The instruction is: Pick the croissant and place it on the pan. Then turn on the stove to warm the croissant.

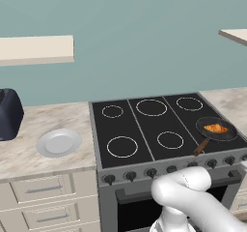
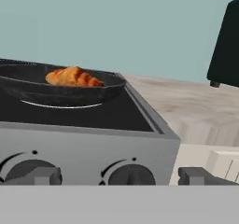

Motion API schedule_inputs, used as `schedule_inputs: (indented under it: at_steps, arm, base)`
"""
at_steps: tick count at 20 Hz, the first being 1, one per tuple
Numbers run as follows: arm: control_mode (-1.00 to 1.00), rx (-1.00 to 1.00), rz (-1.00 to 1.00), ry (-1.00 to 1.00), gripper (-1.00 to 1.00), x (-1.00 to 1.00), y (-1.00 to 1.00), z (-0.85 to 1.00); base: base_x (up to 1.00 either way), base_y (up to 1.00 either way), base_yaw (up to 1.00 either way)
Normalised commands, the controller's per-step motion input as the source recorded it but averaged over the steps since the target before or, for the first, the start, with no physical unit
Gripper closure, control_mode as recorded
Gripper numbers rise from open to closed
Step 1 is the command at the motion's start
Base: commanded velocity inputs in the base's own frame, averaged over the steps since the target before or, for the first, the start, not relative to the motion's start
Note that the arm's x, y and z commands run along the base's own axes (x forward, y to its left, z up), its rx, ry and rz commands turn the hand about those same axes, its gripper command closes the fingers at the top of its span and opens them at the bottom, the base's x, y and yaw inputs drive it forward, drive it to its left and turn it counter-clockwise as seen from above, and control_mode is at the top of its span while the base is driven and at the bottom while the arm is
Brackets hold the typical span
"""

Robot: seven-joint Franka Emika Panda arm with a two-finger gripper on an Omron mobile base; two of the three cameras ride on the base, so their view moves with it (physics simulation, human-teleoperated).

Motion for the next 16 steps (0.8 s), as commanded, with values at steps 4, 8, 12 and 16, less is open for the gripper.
schedule_inputs:
  at_steps: [4,8,12,16]
  arm:
    - [-1.0,-0.03,0.0,0.0,-1.0,0.23,0.0,-0.17]
    - [-1.0,-0.01,0.0,0.0,-1.0,0.15,-0.14,-0.27]
    - [-1.0,0.0,0.0,0.0,-1.0,0.14,-0.24,-0.32]
    - [-1.0,0.0,0.0,0.0,-1.0,0.17,-0.23,-0.2]
  base:
    - [0.0,0.0,0.0]
    - [0.0,0.0,0.0]
    - [0.0,0.0,0.0]
    - [0.0,0.0,0.0]
